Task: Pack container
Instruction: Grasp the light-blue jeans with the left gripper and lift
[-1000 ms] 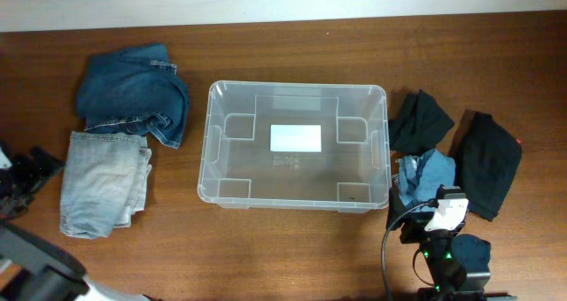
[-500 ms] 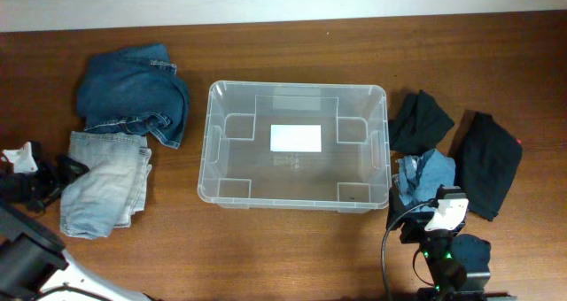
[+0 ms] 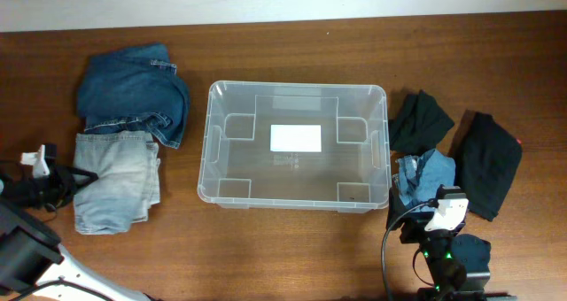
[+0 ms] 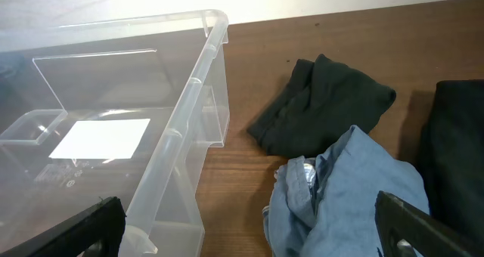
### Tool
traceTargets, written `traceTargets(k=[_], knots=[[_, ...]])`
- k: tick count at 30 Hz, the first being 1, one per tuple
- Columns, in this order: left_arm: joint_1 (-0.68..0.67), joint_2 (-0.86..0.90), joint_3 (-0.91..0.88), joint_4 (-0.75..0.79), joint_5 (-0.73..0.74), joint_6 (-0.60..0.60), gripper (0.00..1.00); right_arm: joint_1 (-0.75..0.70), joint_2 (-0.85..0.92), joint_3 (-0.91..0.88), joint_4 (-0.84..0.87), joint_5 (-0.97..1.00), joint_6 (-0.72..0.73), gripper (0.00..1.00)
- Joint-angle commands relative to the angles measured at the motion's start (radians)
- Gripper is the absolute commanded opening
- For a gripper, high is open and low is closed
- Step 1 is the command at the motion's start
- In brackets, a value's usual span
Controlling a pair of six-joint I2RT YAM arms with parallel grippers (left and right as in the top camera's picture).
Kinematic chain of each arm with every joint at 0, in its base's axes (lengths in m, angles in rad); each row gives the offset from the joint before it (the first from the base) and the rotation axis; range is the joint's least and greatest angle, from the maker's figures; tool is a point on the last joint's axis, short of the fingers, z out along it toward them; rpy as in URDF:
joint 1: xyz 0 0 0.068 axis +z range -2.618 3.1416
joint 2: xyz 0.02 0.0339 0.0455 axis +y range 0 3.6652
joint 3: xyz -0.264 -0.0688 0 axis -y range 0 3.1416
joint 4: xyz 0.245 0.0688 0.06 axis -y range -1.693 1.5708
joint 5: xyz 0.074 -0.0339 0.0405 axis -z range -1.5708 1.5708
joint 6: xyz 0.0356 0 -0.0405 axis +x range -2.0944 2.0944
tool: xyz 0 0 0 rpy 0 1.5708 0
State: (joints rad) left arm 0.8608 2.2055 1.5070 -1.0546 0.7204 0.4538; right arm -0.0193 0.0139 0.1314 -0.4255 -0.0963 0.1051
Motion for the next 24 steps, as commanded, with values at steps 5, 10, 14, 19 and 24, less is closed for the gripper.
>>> traceTargets(k=[5, 10, 14, 19, 24], knots=[[0.001, 0.026, 0.086, -0.208, 0.149, 0.013, 0.01, -0.008, -0.006, -0.007, 0.0, -0.005, 0.008, 0.98], [-0.012, -0.051, 0.259, -0.42, 0.246, 0.082, 0.0, -0.008, -0.006, -0.007, -0.001, -0.005, 0.008, 0.99], [-0.047, -0.174, 0.412, -0.55, 0.3, 0.125, 0.01, -0.008, -0.006, -0.007, -0.001, -0.005, 0.008, 0.98], [-0.149, -0.374, 0.538, -0.572, 0.345, 0.12, 0.0, -0.008, -0.006, -0.007, -0.001, -0.005, 0.008, 0.98], [-0.332, -0.559, 0.552, -0.451, 0.406, -0.063, 0.01, -0.008, -0.006, -0.007, -0.001, -0.005, 0.008, 0.98]])
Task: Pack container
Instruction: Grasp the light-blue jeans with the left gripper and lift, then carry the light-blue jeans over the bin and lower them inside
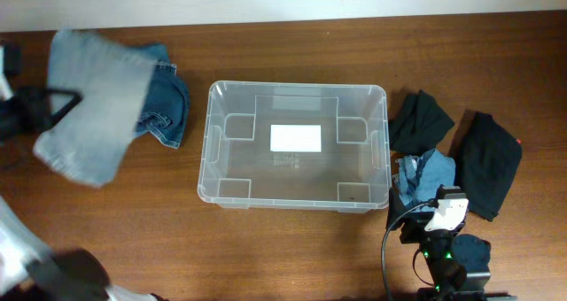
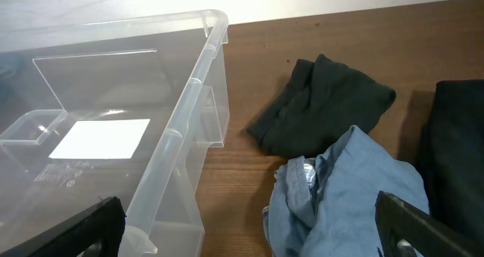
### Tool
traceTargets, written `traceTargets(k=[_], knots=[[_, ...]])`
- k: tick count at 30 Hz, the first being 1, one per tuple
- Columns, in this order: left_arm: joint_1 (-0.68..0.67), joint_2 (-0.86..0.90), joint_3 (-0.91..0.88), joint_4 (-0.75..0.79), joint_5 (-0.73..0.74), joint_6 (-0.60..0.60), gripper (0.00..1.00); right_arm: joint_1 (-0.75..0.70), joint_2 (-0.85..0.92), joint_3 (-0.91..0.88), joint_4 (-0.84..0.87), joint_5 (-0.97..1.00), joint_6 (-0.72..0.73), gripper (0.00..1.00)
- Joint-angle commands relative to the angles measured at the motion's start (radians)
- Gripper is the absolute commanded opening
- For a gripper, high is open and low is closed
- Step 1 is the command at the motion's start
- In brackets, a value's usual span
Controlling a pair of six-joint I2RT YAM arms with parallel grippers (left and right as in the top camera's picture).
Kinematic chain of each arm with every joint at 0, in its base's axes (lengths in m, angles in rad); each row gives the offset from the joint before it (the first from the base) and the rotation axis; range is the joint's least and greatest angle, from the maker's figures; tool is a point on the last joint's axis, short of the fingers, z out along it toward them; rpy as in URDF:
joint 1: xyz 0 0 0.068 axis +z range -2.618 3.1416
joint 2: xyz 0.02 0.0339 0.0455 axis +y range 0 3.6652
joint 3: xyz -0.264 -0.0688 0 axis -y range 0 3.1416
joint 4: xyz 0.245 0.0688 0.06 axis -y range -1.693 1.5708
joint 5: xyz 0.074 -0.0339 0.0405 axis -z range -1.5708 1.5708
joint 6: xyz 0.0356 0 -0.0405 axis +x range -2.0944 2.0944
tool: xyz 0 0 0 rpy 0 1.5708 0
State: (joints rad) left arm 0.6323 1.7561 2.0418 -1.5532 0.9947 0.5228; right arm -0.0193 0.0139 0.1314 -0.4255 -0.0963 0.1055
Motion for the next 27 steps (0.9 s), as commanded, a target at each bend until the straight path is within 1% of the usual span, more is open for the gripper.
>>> traceTargets(k=[1, 4, 10, 13, 15, 18, 19, 21, 24, 27], knots=[[-0.134, -0.126, 0.017, 0.069, 0.123, -0.175, 0.01, -0.008, -0.006, -0.007, -0.001, -0.005, 0.007, 0.98], [-0.275, -0.169, 0.016, 0.133, 0.03, -0.344, 0.0, -0.008, -0.006, -0.007, -0.001, -0.005, 0.007, 0.98], [-0.553, -0.166, 0.005, 0.208, -0.19, -0.564, 0.01, -0.008, -0.006, -0.007, -0.001, -0.005, 0.007, 0.98], [-0.696, -0.165, -0.043, 0.29, -0.322, -0.673, 0.01, -0.008, -0.006, -0.007, -0.001, -0.005, 0.007, 0.98], [-0.784, -0.165, -0.091, 0.346, -0.448, -0.75, 0.0, -0.008, -0.006, -0.007, -0.001, -0.005, 0.007, 0.98], [-0.871, -0.165, -0.183, 0.417, -0.638, -0.898, 0.01, -0.008, -0.006, -0.007, -0.001, -0.005, 0.007, 0.98], [-0.893, -0.165, -0.228, 0.451, -0.676, -0.951, 0.0, -0.008, -0.006, -0.007, 0.0, -0.005, 0.007, 0.98], [-0.922, -0.165, -0.319, 0.528, -0.676, -1.014, 0.01, -0.008, -0.006, -0.007, -0.001, -0.005, 0.007, 0.98], [-0.955, -0.165, -0.436, 0.605, -0.67, -1.105, 0.01, -0.008, -0.006, -0.007, -0.001, -0.005, 0.007, 0.98], [-0.998, -0.165, -0.546, 0.679, -0.669, -1.223, 0.0, -0.008, -0.006, -0.007, -0.001, -0.005, 0.007, 0.98]])
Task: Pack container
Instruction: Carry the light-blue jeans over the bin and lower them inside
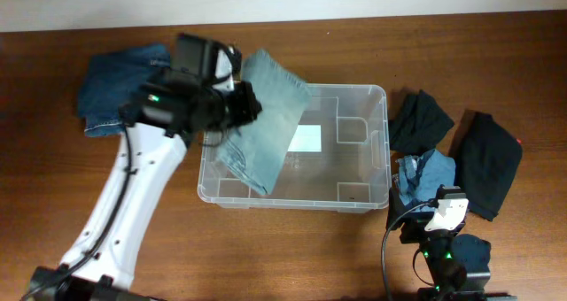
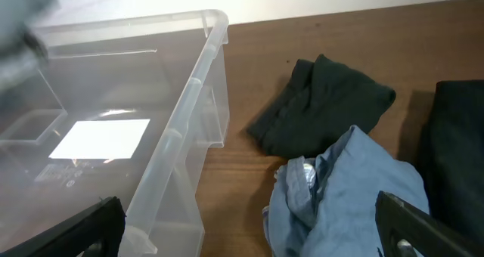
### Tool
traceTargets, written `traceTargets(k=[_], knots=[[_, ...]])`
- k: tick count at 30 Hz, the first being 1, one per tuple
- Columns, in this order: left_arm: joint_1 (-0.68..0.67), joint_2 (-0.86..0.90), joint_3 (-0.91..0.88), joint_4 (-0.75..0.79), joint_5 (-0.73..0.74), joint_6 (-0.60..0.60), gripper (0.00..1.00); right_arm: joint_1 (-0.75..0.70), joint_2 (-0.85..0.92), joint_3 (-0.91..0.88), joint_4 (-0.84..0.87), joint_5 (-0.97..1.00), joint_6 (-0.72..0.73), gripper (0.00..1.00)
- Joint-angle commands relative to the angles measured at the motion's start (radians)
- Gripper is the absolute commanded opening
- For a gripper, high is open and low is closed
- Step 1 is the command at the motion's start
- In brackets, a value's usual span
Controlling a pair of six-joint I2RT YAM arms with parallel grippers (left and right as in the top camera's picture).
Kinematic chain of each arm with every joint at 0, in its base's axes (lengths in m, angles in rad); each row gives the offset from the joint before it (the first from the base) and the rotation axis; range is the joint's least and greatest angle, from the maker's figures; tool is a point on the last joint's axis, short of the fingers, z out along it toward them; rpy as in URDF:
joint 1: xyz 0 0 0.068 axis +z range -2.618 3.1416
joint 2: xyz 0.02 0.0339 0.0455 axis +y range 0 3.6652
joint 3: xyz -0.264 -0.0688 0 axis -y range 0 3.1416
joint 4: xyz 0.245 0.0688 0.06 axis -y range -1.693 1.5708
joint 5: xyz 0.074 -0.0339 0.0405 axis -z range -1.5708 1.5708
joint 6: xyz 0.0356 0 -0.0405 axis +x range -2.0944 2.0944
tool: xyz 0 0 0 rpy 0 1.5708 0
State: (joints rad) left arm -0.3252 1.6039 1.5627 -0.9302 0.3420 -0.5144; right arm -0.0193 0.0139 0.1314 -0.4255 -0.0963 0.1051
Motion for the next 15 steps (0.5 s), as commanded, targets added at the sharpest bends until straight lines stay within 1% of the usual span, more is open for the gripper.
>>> traceTargets(k=[1, 5, 7, 9, 15], knots=[[-0.058, -0.013, -0.1, 0.089, -0.016, -0.209, 0.0, -0.008, -0.006, -0.007, -0.001, -0.005, 0.008, 0.98], [-0.122, -0.013, -0.175, 0.219, -0.017, -0.255, 0.0, -0.008, -0.006, -0.007, -0.001, -0.005, 0.008, 0.98], [-0.147, -0.013, -0.192, 0.278, -0.018, -0.256, 0.0, -0.008, -0.006, -0.007, -0.001, -0.005, 0.008, 0.98], [-0.159, -0.013, -0.195, 0.296, -0.034, -0.259, 0.01, -0.008, -0.006, -0.007, -0.001, -0.005, 0.008, 0.98], [-0.158, -0.008, -0.248, 0.317, -0.17, -0.263, 0.0, -0.008, -0.006, -0.007, 0.0, -0.005, 0.008, 0.98]])
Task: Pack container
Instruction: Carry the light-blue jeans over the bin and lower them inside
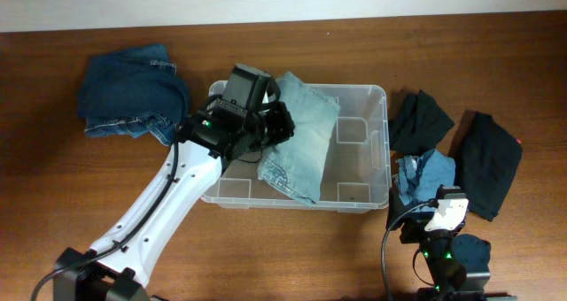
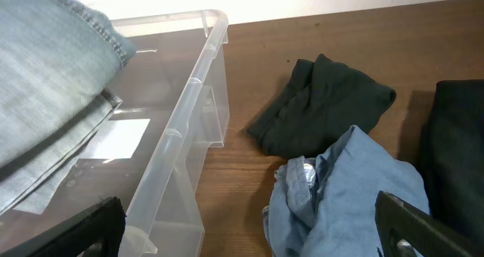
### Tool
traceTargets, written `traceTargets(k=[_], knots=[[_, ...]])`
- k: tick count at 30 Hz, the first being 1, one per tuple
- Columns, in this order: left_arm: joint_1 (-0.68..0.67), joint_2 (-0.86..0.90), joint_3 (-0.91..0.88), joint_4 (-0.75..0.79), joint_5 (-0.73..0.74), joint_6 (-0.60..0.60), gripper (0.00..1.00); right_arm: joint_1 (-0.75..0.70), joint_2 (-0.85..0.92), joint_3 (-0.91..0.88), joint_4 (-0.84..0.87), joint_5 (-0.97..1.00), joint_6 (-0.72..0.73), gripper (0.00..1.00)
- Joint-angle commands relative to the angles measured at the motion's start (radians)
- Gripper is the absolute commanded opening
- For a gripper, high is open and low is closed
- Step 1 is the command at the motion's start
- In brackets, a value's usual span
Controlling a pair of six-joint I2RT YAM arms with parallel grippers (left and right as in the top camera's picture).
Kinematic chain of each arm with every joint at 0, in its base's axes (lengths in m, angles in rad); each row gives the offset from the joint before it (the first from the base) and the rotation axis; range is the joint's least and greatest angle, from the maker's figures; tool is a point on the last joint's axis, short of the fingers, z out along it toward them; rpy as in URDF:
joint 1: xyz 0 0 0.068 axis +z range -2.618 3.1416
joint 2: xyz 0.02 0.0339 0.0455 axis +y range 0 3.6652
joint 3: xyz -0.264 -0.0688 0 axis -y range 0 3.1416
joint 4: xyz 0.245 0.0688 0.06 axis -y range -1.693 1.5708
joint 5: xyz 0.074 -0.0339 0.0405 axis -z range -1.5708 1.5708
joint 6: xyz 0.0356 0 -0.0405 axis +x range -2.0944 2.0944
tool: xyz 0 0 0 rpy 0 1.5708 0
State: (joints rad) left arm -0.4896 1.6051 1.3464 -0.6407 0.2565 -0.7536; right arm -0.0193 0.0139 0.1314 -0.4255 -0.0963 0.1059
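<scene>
The clear plastic container [image 1: 363,95] stands mid-table. My left gripper [image 1: 266,127] is shut on a pair of light-wash jeans [image 1: 301,142], which hang slanted over the container's middle and reach down inside it. In the right wrist view the same jeans [image 2: 53,98] fill the container's [image 2: 198,75] left side. My right gripper [image 2: 249,238] rests open near the front edge. Its fingers [image 2: 102,225] stand wide apart beside a crumpled light blue shirt [image 2: 355,189].
Dark blue jeans [image 1: 133,93] lie folded at the back left. Right of the container lie a black garment [image 1: 421,119], another black one [image 1: 487,164] and the light blue shirt [image 1: 423,175]. My right arm's base [image 1: 447,261] sits at the front right.
My left gripper has carried the light jeans from the container's left rim to its middle, and they hang lower inside. My right arm has not moved.
The light jeans lay flat at the table's left with my left gripper at their edge. Then they hung in the air at the far left. Then they were over the container's left rim, and now over its middle.
</scene>
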Motion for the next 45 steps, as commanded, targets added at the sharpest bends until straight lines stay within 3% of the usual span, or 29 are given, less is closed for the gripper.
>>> traceTargets(k=[1, 9, 19, 27, 33, 40, 43, 45], knots=[[0.006, -0.006, -0.051, 0.043, -0.094, -0.036, 0.01, -0.008, -0.006, -0.007, -0.001, -0.005, 0.007, 0.98], [0.01, 0.036, -0.197, 0.163, -0.159, -0.046, 0.01, -0.008, -0.006, -0.007, -0.001, -0.005, 0.007, 0.98], [0.068, 0.055, -0.213, 0.132, -0.207, -0.012, 0.01, -0.008, -0.006, -0.007, -0.001, -0.005, 0.007, 0.98], [0.159, 0.034, -0.187, 0.121, -0.061, 0.086, 0.01, -0.008, -0.006, -0.007, -0.001, -0.005, 0.007, 0.98], [0.216, -0.04, -0.185, 0.084, -0.061, 0.129, 0.24, -0.008, -0.006, -0.007, -0.001, -0.005, 0.007, 0.98], [0.24, -0.159, -0.185, 0.087, -0.061, 0.225, 0.34, -0.008, -0.006, -0.007, -0.001, -0.005, 0.007, 0.98], [0.222, -0.203, -0.185, 0.087, -0.061, 0.32, 0.31, -0.008, -0.006, -0.007, -0.001, -0.005, 0.007, 0.98], [0.181, -0.187, -0.185, 0.086, -0.064, 0.46, 0.14, -0.008, -0.006, -0.007, -0.001, -0.005, 0.007, 0.98]])
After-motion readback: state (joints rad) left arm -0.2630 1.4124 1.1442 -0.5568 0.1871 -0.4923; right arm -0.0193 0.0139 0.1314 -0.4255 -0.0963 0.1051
